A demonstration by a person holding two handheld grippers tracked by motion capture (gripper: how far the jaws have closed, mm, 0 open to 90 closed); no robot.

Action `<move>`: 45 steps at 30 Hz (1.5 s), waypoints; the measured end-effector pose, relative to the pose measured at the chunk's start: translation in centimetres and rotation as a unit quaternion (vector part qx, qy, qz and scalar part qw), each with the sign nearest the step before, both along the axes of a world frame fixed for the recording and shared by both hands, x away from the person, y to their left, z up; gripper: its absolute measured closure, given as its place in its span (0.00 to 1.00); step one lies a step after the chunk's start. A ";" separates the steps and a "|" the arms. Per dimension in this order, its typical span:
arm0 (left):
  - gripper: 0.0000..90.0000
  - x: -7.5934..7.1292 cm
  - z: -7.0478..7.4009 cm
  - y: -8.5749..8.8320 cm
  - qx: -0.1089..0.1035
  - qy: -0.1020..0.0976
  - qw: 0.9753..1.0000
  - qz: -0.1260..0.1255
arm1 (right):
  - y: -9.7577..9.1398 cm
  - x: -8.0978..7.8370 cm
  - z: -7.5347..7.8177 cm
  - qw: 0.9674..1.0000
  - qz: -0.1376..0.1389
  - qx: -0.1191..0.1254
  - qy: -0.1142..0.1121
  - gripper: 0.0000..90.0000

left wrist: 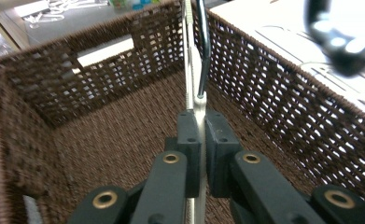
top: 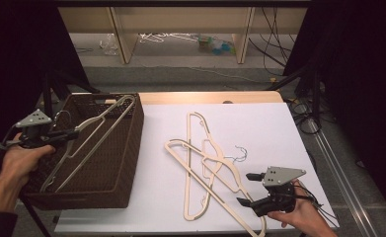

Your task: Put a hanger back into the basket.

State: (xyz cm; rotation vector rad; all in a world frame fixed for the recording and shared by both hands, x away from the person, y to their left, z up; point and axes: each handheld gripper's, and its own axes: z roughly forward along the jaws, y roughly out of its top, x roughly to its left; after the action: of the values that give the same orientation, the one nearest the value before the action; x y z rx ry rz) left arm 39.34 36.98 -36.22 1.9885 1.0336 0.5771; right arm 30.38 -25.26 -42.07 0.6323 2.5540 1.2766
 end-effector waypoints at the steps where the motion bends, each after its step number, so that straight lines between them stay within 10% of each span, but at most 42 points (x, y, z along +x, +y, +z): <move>1: 0.95 0.1 -0.2 0.0 0.011 0.005 1.000 -0.005 | 0.0 0.0 0.0 1.000 -0.001 0.001 0.000 0.24; 11: 0.95 1.4 -2.4 -0.4 0.021 0.006 1.000 0.000 | 0.1 0.0 -0.2 1.000 0.003 -0.002 0.006 0.24; 18: 0.83 1.6 -3.1 -0.1 0.042 0.026 0.996 0.071 | 0.1 0.0 -0.3 1.000 0.004 -0.002 0.006 0.24; 30: 0.41 0.3 -2.8 -0.5 0.002 0.033 0.979 0.203 | 0.1 0.0 -0.8 1.000 -0.004 -0.009 0.015 0.23; 35: 0.39 -0.5 -2.0 -1.5 -0.018 0.021 0.981 0.190 | 0.2 0.1 -1.0 1.000 -0.004 -0.013 0.019 0.23; 45: 0.31 -3.9 0.0 -9.1 -0.082 -0.026 0.995 0.055 | -0.6 0.5 -1.8 0.997 -0.066 -0.025 0.040 0.25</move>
State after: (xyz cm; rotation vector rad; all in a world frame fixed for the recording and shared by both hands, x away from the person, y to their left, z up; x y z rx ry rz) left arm 35.44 27.83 -36.18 1.7733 1.1279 0.5815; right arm 30.84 -25.89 -43.90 0.8410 2.5496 1.1638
